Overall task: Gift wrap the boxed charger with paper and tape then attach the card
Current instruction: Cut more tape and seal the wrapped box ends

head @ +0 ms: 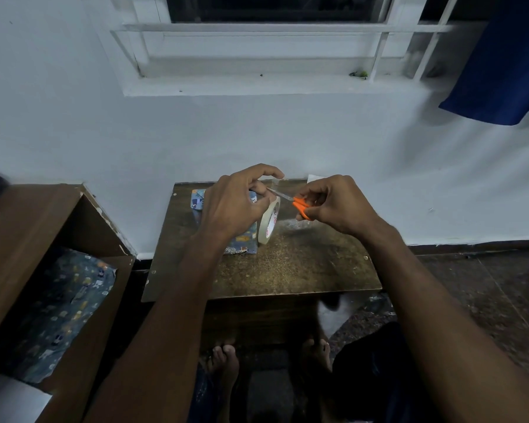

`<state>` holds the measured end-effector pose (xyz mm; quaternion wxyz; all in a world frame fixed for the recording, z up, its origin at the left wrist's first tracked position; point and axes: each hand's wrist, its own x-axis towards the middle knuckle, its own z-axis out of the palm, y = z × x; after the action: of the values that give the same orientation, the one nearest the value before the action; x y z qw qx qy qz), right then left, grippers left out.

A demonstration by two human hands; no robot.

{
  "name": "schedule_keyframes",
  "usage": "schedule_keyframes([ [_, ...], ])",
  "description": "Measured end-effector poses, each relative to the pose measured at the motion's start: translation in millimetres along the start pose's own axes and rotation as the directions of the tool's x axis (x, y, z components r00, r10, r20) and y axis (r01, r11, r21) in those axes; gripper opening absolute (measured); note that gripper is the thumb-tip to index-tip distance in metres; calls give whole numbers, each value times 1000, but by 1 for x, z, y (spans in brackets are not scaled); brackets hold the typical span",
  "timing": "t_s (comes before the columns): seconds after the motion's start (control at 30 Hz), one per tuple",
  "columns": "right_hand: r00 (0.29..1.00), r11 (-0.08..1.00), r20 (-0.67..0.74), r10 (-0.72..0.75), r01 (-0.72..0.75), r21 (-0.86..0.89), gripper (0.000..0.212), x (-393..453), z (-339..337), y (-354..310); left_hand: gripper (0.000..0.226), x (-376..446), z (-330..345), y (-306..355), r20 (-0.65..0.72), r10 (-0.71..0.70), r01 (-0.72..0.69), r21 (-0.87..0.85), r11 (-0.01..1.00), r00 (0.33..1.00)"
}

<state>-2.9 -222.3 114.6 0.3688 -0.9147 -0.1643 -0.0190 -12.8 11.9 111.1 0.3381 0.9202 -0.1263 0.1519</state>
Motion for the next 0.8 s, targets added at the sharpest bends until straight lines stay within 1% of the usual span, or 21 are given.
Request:
schedule_keyframes([
  [0.23,1000,996,10,26,-25,-88,24,-1,-8,3,45,0,1,-1,12,0,0,18,1000,1000],
  [0.33,998,983,-6,57,-57,-174,18,1,-7,13,48,0,0,0,21,7,-7,17,1000,1000],
  [0.4,995,947,14,103,-94,-306,12,4,5,21,51,0,0,0,21,3,-4,10,1000,1000],
  [0.47,983,895,76,170,-122,-429,11,9,22,26,53,0,0,0,24,-2,2,1,1000,1000],
  [0.57,951,822,190,244,-98,-561,14,14,41,26,56,0,-1,-1,34,-12,13,-17,1000,999],
  [0.63,944,797,192,267,-104,-595,14,16,43,20,59,-1,-1,-1,44,-16,16,-21,1000,999],
  [0.67,953,783,151,262,-118,-610,16,16,42,18,60,-1,-1,-1,48,-14,16,-25,1000,999],
  [0.7,965,779,87,248,-145,-610,22,16,40,16,60,-1,-2,-1,53,-12,14,-31,999,999],
  [0.73,974,803,14,225,-177,-569,34,16,37,14,61,0,-2,-1,60,-8,11,-40,999,998],
  [0.77,983,862,-40,178,-175,-476,49,14,35,11,61,0,-3,0,69,-5,8,-50,999,998],
  [0.8,992,937,-64,105,-121,-326,62,13,34,8,62,0,-3,0,77,0,4,-60,998,997],
])
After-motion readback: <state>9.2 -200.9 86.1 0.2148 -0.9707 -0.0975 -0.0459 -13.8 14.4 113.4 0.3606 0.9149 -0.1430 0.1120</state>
